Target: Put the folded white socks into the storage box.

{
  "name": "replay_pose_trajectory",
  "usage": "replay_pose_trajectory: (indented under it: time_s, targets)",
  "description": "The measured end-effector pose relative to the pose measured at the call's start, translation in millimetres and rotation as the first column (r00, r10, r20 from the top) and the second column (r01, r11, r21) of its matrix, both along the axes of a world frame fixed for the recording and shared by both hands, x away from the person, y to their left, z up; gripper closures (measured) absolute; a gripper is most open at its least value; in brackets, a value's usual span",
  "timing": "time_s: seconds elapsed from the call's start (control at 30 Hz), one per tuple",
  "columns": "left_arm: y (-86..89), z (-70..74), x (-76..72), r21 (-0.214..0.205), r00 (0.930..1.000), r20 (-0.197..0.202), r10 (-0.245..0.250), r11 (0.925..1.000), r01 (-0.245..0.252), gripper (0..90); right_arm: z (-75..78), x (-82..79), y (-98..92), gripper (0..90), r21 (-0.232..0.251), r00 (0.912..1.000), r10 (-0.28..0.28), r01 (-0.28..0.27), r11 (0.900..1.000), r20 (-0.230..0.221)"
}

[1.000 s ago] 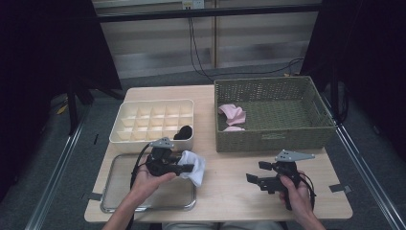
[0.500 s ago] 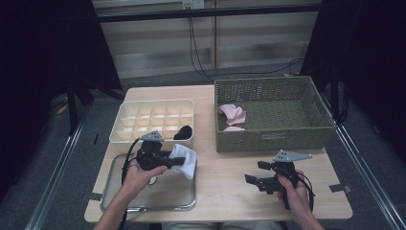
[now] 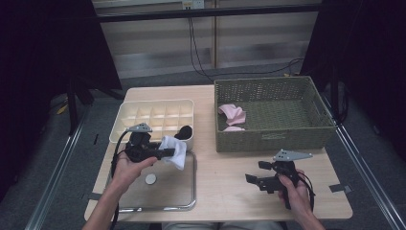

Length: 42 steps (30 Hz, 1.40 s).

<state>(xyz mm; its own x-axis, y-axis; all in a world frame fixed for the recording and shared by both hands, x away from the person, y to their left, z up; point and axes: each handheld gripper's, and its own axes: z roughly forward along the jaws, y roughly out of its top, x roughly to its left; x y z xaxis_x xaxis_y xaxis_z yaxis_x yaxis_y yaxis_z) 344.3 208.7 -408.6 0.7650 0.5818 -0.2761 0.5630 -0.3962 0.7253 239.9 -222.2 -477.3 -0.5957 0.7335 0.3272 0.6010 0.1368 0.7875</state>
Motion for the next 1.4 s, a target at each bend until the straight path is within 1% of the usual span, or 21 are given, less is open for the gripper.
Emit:
replay_pose_trajectory:
  time_s: [0.07, 0.23, 0.33, 0.37, 0.57, 0.63, 0.7, 0.8, 0.87, 0.9, 0.93, 1.03, 1.07, 1.1, 1.2, 1.3, 1.4]
  targets:
    - [3.1, 1.5, 2.4, -0.007, 1.0, 0.006, 0.001, 1.0, -0.001, 60.6, 0.0, 0.2, -0.2, 17.6, 0.002, 1.0, -0.001, 0.001, 1.0, 0.0]
    - [11.5, 6.0, 6.7, -0.021, 0.9998, 0.009, 0.019, 0.9996, -0.019, 60.6, 0.2, 0.6, -0.3, 17.6, 0.0, 1.0, -0.006, 0.006, 1.0, -0.007]
    - [13.9, 8.2, 8.2, -0.014, 0.9994, 0.016, 0.032, 0.9994, -0.032, 60.6, 0.3, 0.6, -0.5, 17.6, 0.001, 0.9999, -0.007, 0.007, 1.0, -0.008]
    - [14.4, 9.5, 8.6, -0.004, 0.9993, 0.02, 0.031, 0.9995, -0.031, 60.6, 0.2, 0.8, -0.5, 17.6, 0.001, 1.0, -0.006, 0.006, 1.0, -0.008]
    - [18.1, 15.1, 13.6, 0.006, 0.9983, 0.033, 0.047, 0.9989, -0.048, 60.6, 0.8, 1.2, -1.1, 17.6, -0.003, 1.0, -0.005, 0.005, 1.0, -0.004]
    - [19.6, 16.7, 16.8, 0.015, 0.9981, 0.035, 0.051, 0.9985, -0.052, 60.6, 0.8, 1.1, -0.9, 17.6, -0.005, 1.0, -0.005, 0.005, 1.0, -0.006]
    - [20.6, 18.2, 19.8, 0.007, 0.9978, 0.029, 0.059, 0.9982, -0.06, 60.6, 0.6, 1.2, -0.6, 17.6, -0.003, 1.0, 0.0, 0.0, 1.0, -0.006]
    - [21.9, 20.6, 24.2, 0.021, 0.9973, 0.033, 0.065, 0.9976, -0.066, 60.6, 0.6, 1.3, -0.4, 17.6, -0.004, 1.0, 0.0, 0.0, 1.0, -0.006]
    - [23.4, 23.1, 26.2, 0.022, 0.9972, 0.032, 0.068, 0.9974, -0.069, 60.6, 0.7, 1.3, -0.8, 17.5, -0.005, 1.0, -0.002, 0.002, 1.0, -0.006]
    - [24.2, 24.5, 27.3, 0.029, 0.9973, 0.035, 0.065, 0.9974, -0.066, 60.6, 0.9, 1.2, -1.0, 17.5, -0.005, 1.0, -0.002, 0.002, 1.0, -0.007]
    - [24.5, 25.2, 28.0, 0.026, 0.9967, 0.036, 0.073, 0.9969, -0.074, 60.6, 0.9, 1.1, -1.1, 17.5, -0.006, 1.0, -0.003, 0.003, 1.0, -0.007]
    - [27.2, 28.1, 31.0, 0.04, 0.9962, 0.039, 0.077, 0.9961, -0.079, 60.7, 0.6, 1.5, -0.9, 17.5, -0.007, 1.0, -0.002, 0.002, 1.0, -0.008]
    - [27.4, 28.4, 32.0, 0.033, 0.9958, 0.039, 0.083, 0.9959, -0.084, 60.7, 0.6, 1.5, -0.7, 17.5, -0.007, 1.0, -0.002, 0.002, 1.0, -0.009]
    - [28.2, 29.5, 33.0, 0.04, 0.9961, 0.038, 0.08, 0.9959, -0.081, 60.7, 0.6, 1.4, -0.5, 17.5, -0.007, 1.0, -0.001, 0.001, 1.0, -0.01]
    - [28.5, 31.8, 35.0, 0.041, 0.9941, 0.036, 0.102, 0.9937, -0.104, 60.7, 0.5, 1.6, -0.5, 17.5, -0.008, 1.0, 0.001, -0.001, 1.0, -0.009]
    - [29.0, 33.3, 36.5, 0.041, 0.9937, 0.042, 0.103, 0.9936, -0.105, 60.8, 0.5, 1.8, -0.9, 17.4, -0.006, 1.0, 0.003, -0.003, 1.0, -0.008]
    - [29.1, 33.3, 39.8, 0.056, 0.9941, 0.044, 0.099, 0.9932, -0.102, 60.7, 0.4, 1.9, -0.8, 17.2, -0.005, 0.9999, 0.003, -0.003, 1.0, -0.01]
